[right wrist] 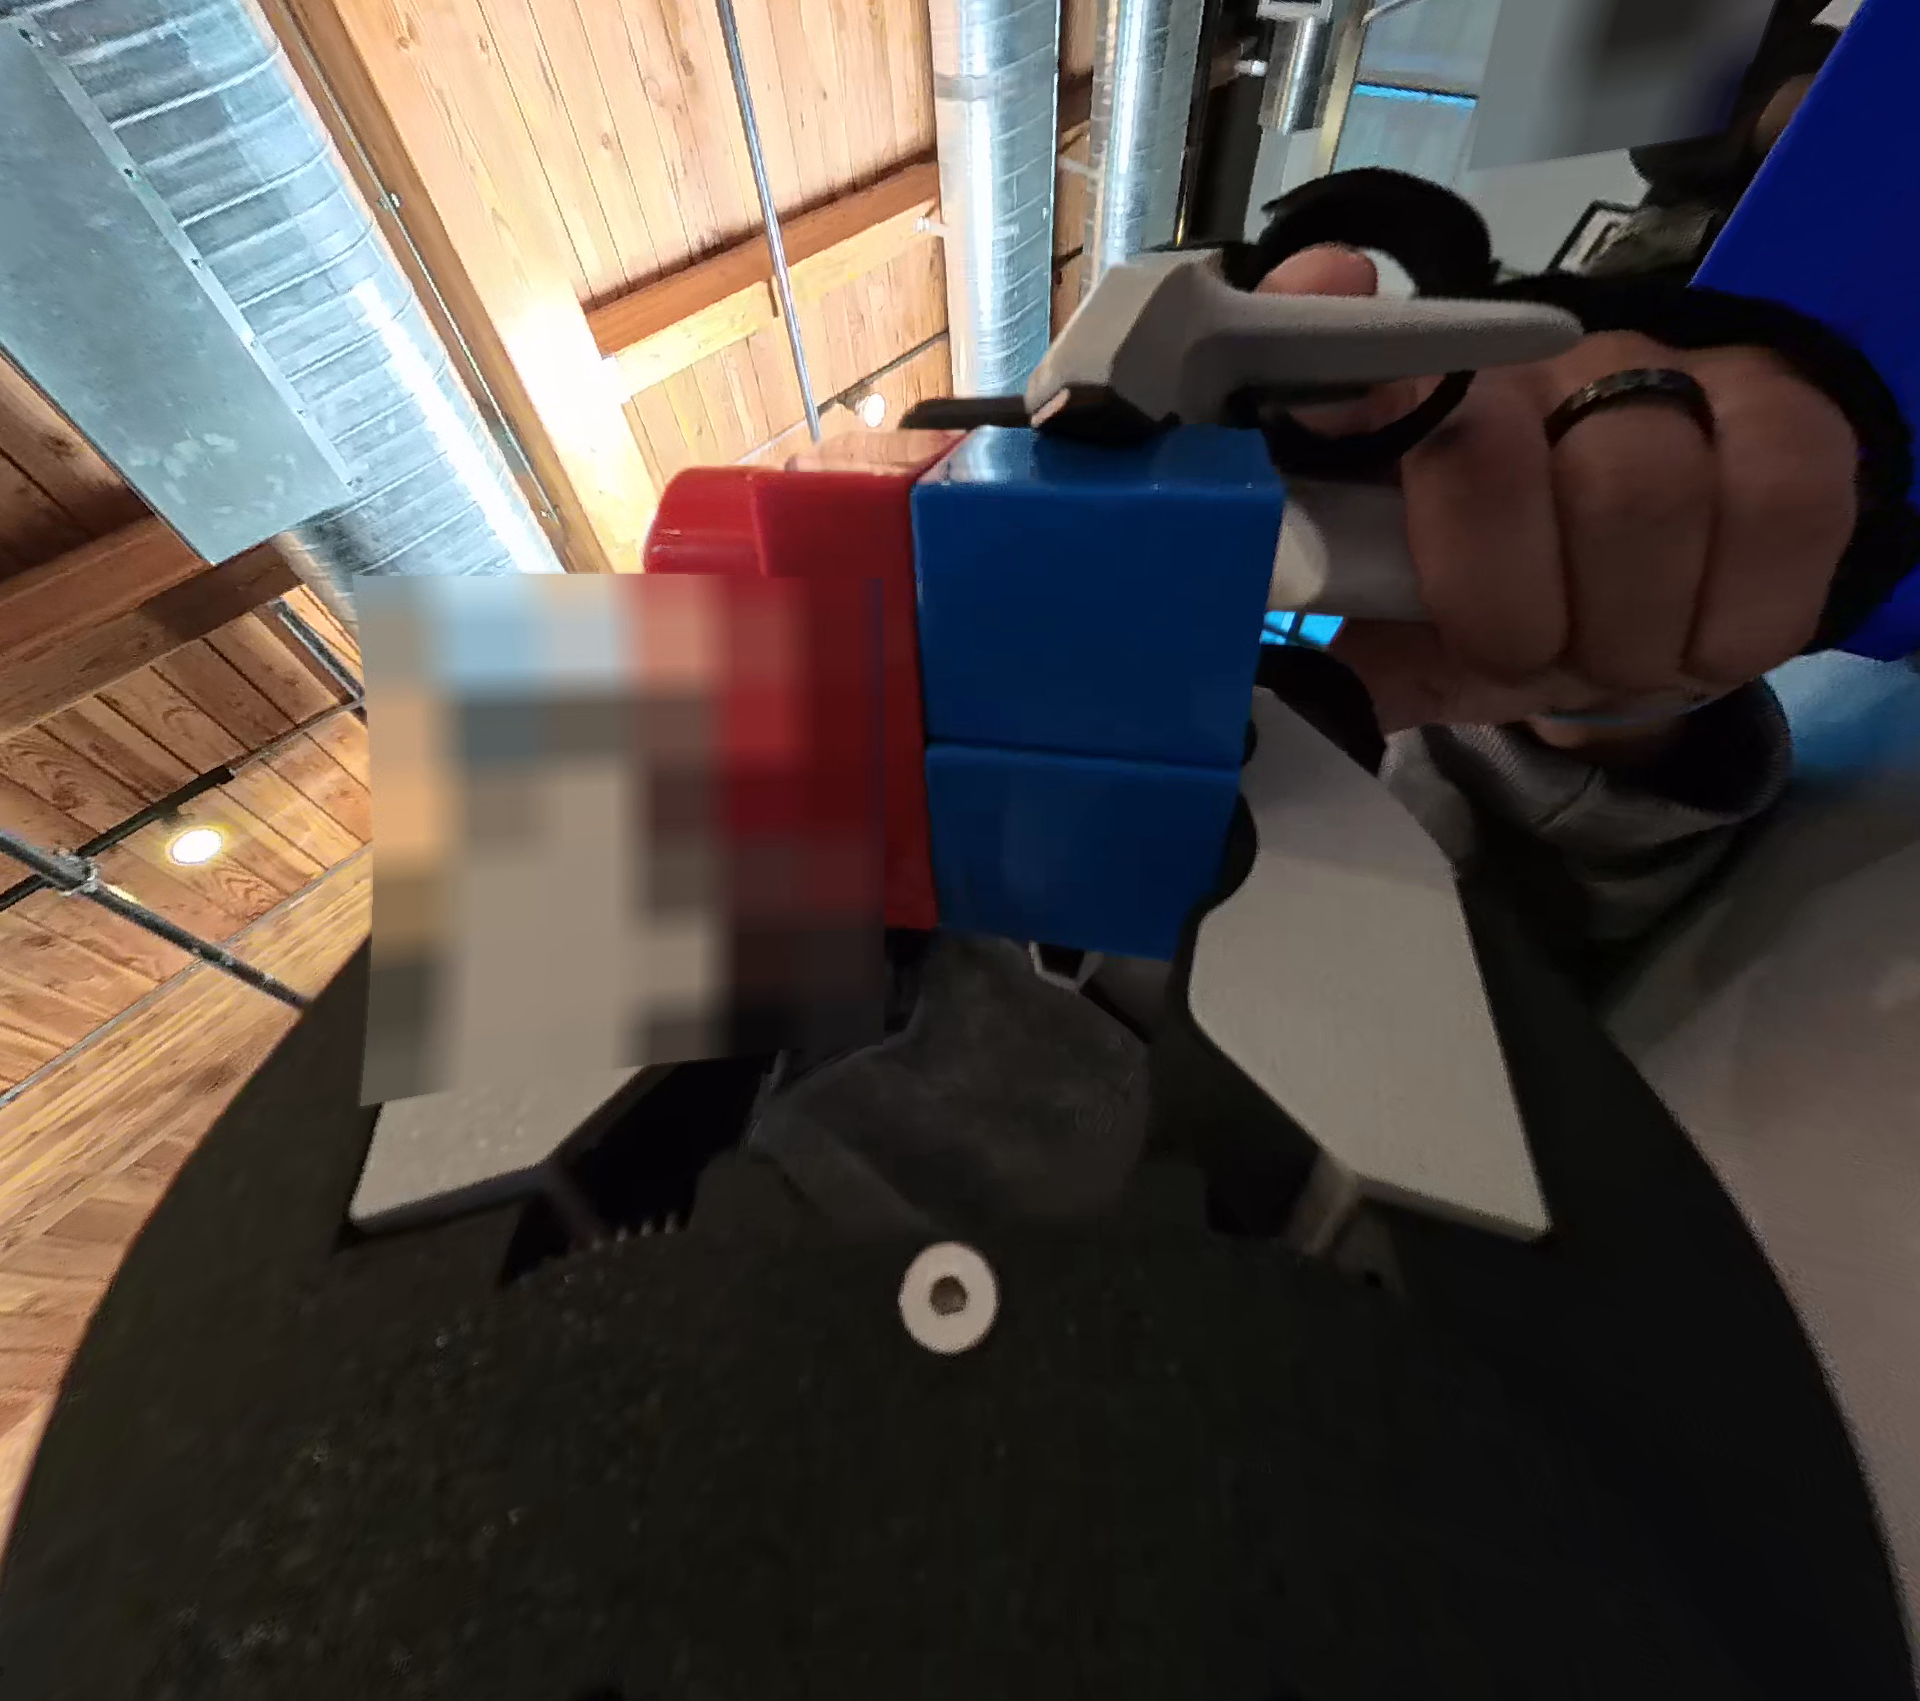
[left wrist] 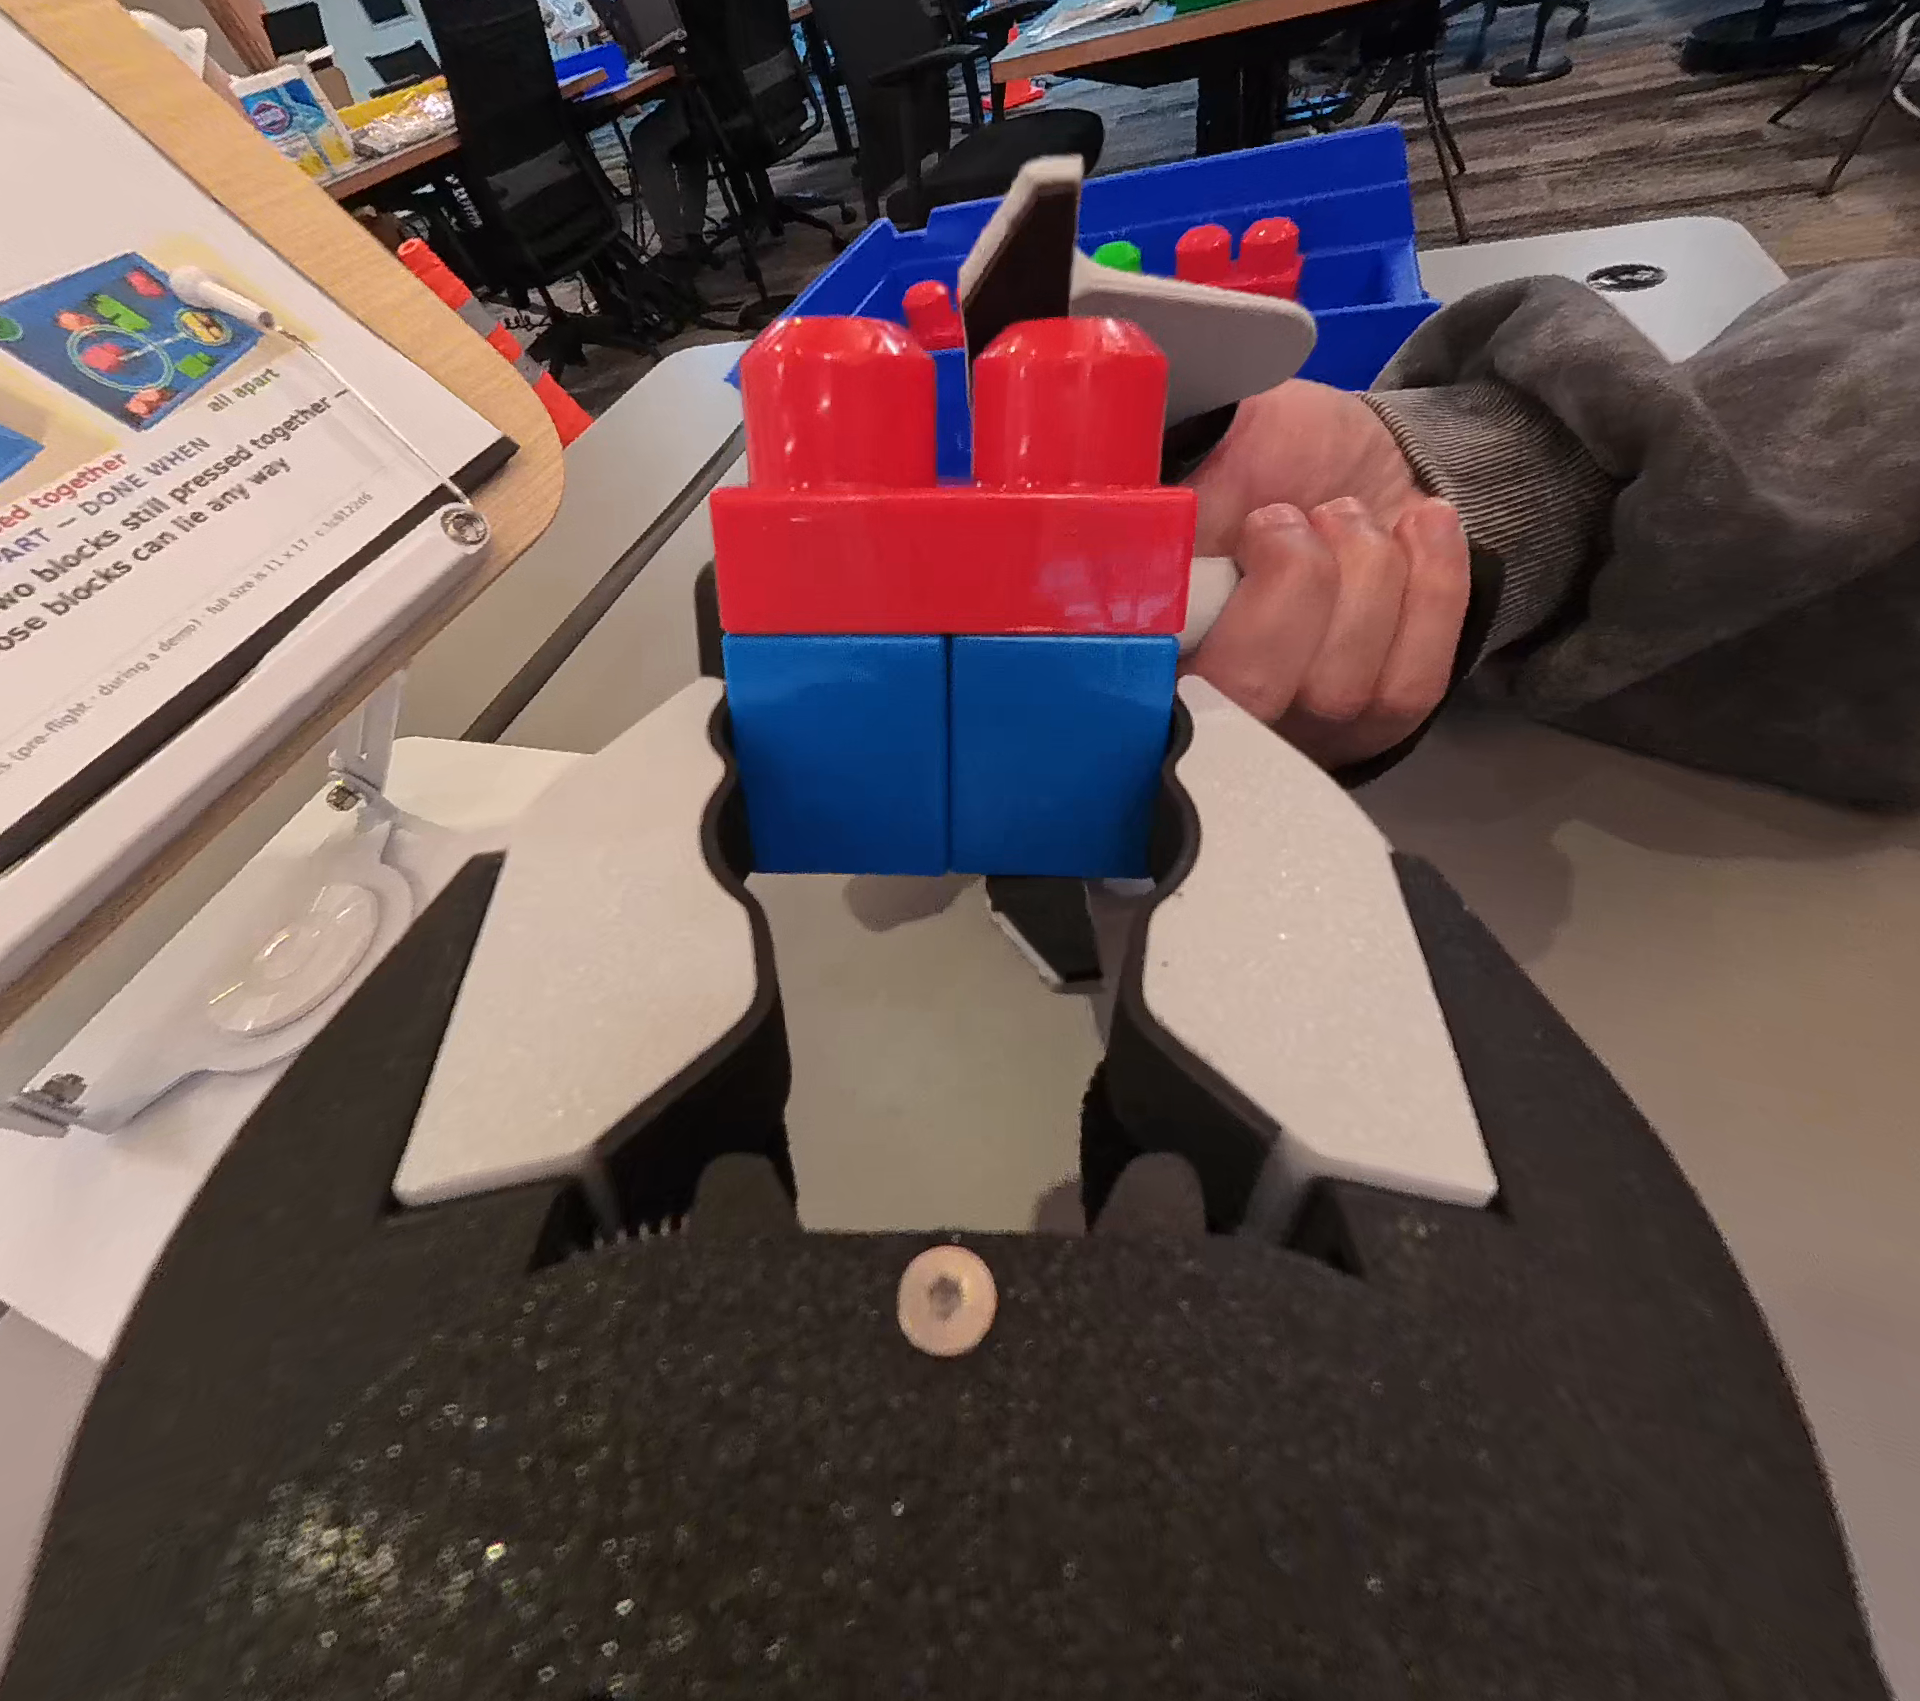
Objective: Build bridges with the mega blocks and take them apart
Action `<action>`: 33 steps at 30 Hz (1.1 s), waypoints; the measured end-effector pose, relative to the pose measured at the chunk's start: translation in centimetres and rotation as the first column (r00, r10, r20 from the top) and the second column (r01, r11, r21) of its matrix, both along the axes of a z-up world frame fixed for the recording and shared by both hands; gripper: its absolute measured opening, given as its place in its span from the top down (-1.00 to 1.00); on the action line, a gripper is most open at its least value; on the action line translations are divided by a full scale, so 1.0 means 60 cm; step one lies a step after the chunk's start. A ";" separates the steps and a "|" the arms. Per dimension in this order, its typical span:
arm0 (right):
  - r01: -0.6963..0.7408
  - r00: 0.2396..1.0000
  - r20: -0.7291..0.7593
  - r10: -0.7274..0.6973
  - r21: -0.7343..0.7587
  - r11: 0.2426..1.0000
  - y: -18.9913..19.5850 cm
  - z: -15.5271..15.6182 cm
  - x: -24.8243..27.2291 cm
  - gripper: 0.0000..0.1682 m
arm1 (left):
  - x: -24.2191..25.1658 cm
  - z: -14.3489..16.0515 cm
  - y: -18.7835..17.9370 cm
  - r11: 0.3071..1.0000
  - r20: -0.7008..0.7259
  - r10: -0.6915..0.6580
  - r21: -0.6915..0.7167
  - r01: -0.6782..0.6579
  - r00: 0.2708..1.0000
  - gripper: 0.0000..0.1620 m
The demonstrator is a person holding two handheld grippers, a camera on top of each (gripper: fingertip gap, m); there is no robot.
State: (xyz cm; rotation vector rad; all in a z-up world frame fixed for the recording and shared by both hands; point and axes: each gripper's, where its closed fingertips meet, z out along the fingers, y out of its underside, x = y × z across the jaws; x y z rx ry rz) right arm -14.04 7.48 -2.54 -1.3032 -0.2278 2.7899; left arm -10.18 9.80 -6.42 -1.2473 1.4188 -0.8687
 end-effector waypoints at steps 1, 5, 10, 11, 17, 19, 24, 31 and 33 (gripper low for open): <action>0.023 1.000 0.002 -0.023 -0.004 1.000 0.004 0.001 -0.001 -0.13 | -0.001 0.001 0.003 1.000 0.003 0.011 0.007 -0.011 1.000 0.08; 0.091 0.996 -0.024 -0.091 -0.005 0.996 0.014 0.004 0.005 -0.23 | -0.001 0.003 0.001 1.000 0.013 0.017 0.013 -0.017 1.000 0.08; 0.140 0.990 -0.003 -0.140 0.000 0.990 0.023 0.001 0.012 -0.26 | 0.002 -0.009 -0.006 1.000 -0.011 -0.001 0.023 0.001 1.000 0.08; 0.127 0.992 0.007 -0.127 0.009 0.992 0.019 -0.001 0.009 -0.22 | 0.003 -0.011 -0.009 1.000 -0.014 -0.011 0.016 0.011 1.000 0.08; 0.110 0.993 0.026 -0.112 0.051 0.993 0.018 -0.008 0.004 -0.11 | 0.005 -0.010 -0.010 1.000 -0.003 -0.014 0.026 0.014 1.000 0.08; 0.090 0.996 0.001 -0.091 0.073 0.993 0.010 -0.002 0.006 -0.10 | 0.005 -0.003 -0.015 0.999 0.013 -0.028 0.025 0.027 1.000 0.08; 0.053 0.998 -0.050 -0.050 0.074 0.996 0.000 0.010 0.010 -0.07 | 0.008 0.009 -0.024 0.999 0.055 -0.043 0.010 0.042 0.998 0.08; 0.074 0.997 -0.021 -0.073 0.049 0.996 0.008 0.007 0.009 -0.10 | 0.007 0.005 -0.017 1.000 0.036 -0.008 0.026 0.007 0.999 0.08; 0.153 0.987 0.032 -0.155 0.041 0.987 0.024 0.002 0.005 -0.09 | 0.006 -0.001 -0.003 0.998 0.016 0.043 0.052 -0.044 0.999 0.08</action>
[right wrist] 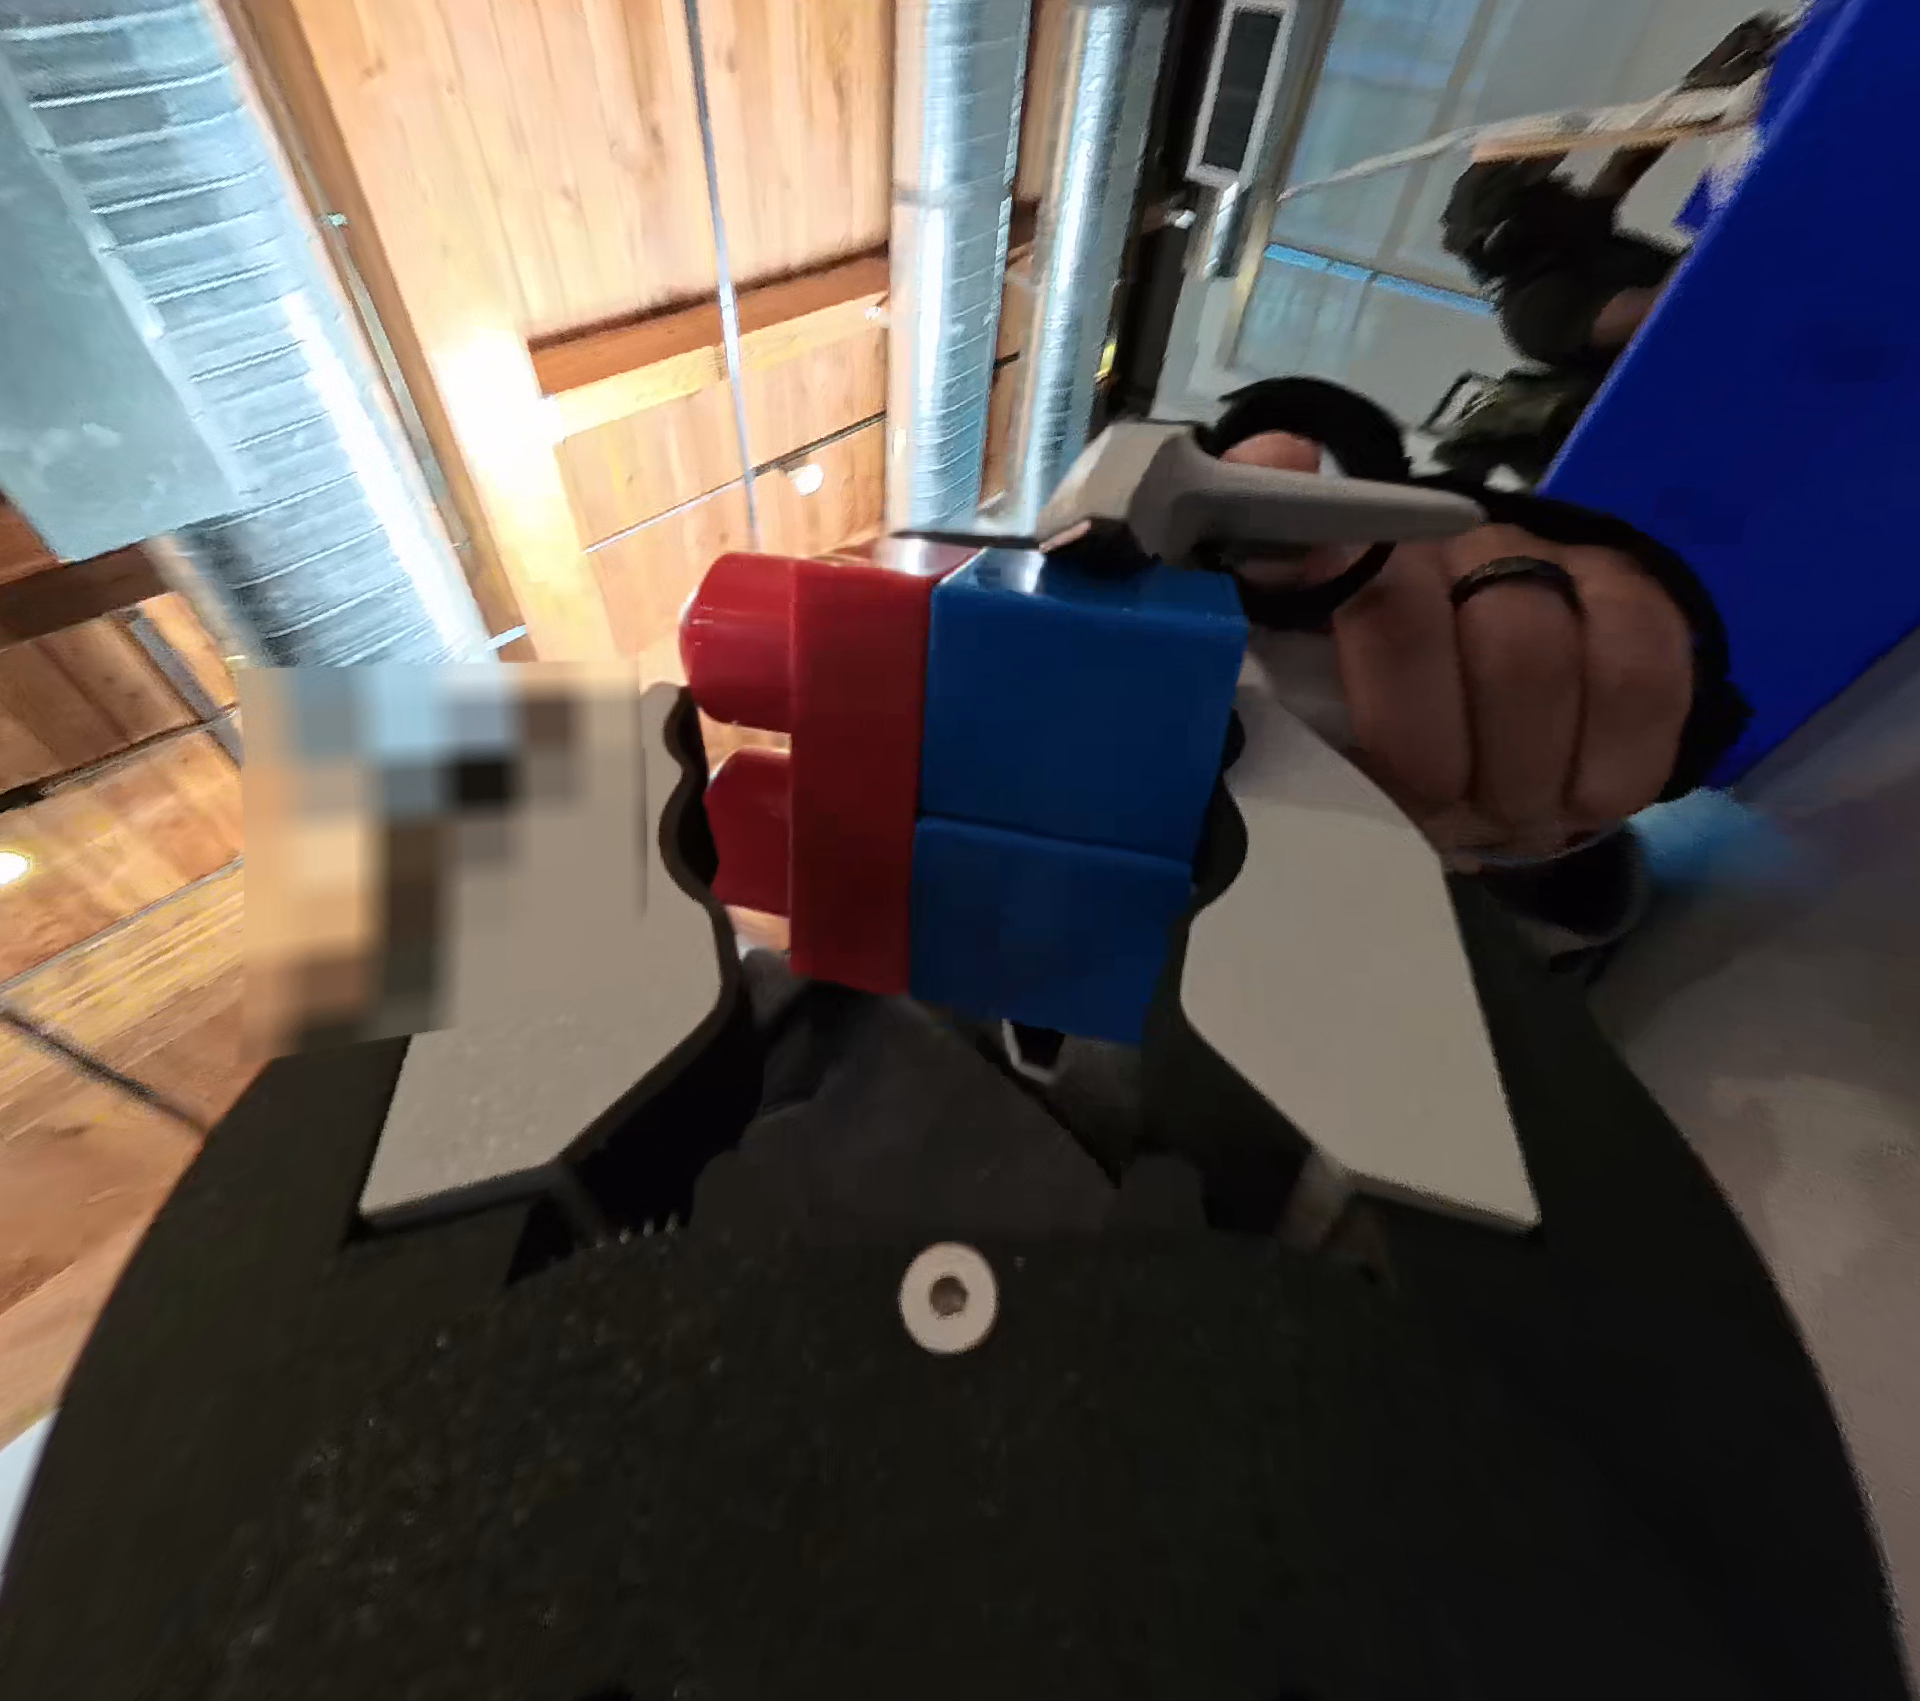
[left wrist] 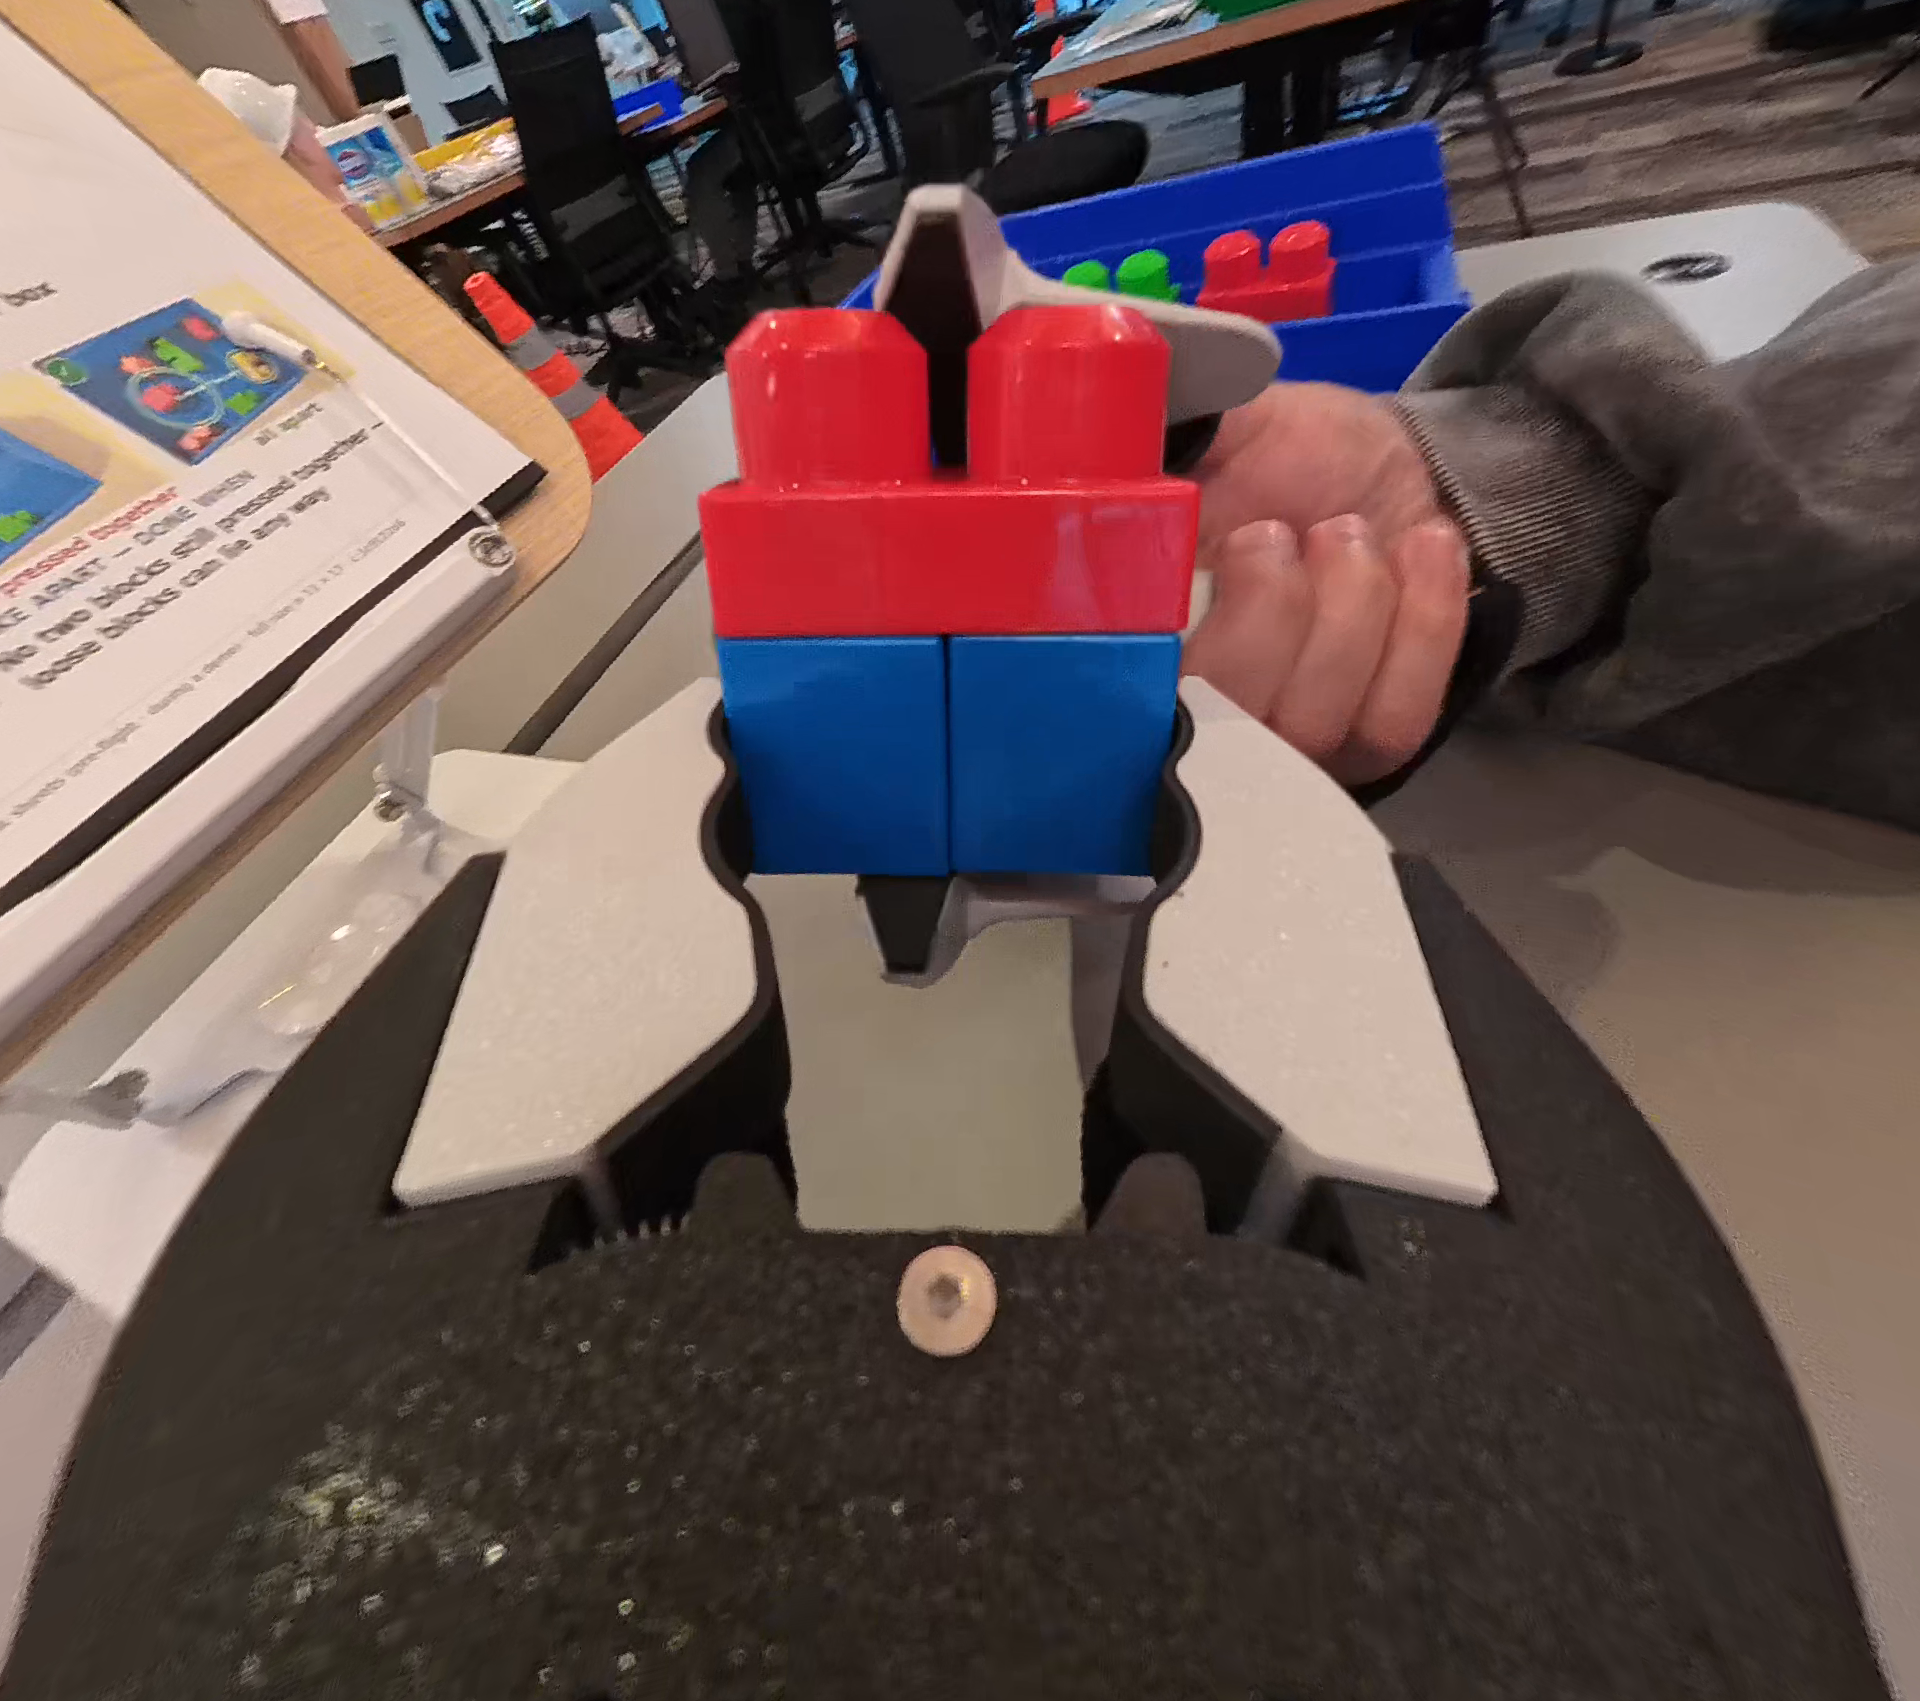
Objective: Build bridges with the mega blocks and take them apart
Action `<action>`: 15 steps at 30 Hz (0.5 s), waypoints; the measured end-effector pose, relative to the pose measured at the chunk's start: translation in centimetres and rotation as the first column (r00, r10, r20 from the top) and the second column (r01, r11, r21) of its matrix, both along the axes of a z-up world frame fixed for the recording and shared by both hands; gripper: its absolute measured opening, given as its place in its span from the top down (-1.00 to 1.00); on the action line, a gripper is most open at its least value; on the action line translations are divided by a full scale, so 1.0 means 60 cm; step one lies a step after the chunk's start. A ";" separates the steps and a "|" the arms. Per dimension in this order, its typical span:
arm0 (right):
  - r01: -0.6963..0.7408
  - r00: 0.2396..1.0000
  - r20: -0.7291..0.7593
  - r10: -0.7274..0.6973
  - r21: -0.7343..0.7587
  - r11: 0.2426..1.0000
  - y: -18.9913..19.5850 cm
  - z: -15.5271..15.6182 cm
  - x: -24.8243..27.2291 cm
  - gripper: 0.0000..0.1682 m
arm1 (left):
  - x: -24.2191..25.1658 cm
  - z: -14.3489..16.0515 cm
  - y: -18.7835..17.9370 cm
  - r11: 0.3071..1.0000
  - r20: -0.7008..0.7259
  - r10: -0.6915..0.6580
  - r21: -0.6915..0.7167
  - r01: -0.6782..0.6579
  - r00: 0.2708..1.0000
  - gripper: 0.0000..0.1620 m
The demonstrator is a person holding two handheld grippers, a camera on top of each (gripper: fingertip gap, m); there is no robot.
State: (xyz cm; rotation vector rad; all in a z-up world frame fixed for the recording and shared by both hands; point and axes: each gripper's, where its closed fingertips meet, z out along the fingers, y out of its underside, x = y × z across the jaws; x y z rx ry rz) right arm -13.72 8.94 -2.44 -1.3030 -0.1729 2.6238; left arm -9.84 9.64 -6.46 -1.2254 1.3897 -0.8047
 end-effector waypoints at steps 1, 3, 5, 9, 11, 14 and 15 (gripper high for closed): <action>0.055 0.998 0.042 -0.055 0.012 0.998 0.008 -0.005 -0.001 -0.09 | 0.000 -0.004 0.008 0.999 -0.012 0.030 0.021 -0.029 0.999 0.08; 0.154 0.980 0.117 -0.158 0.045 0.987 0.021 -0.010 0.003 -0.20 | -0.002 -0.009 0.019 0.996 -0.027 0.079 0.054 -0.077 0.997 0.08; 0.223 0.952 0.190 -0.241 0.111 0.968 0.028 -0.011 0.004 -0.29 | -0.009 -0.010 0.032 0.991 -0.027 0.125 0.056 -0.123 0.992 0.08; 0.311 0.775 0.447 -0.446 0.345 0.886 0.049 -0.051 0.002 -0.23 | -0.030 -0.015 0.056 0.980 -0.010 0.199 -0.022 -0.199 0.980 0.08; 0.363 0.561 0.541 -0.627 0.520 0.773 0.077 -0.073 0.022 -0.19 | -0.045 -0.024 0.079 0.953 -0.037 0.301 -0.017 -0.302 0.953 0.08; 0.316 0.256 0.498 -0.828 0.767 0.559 0.102 -0.072 0.057 -0.06 | -0.055 -0.038 0.098 0.916 -0.076 0.402 0.031 -0.401 0.912 0.08; 0.284 0.209 0.484 -0.850 0.801 0.526 0.101 -0.068 0.059 -0.01 | -0.056 -0.045 0.101 0.906 -0.103 0.424 0.055 -0.420 0.900 0.08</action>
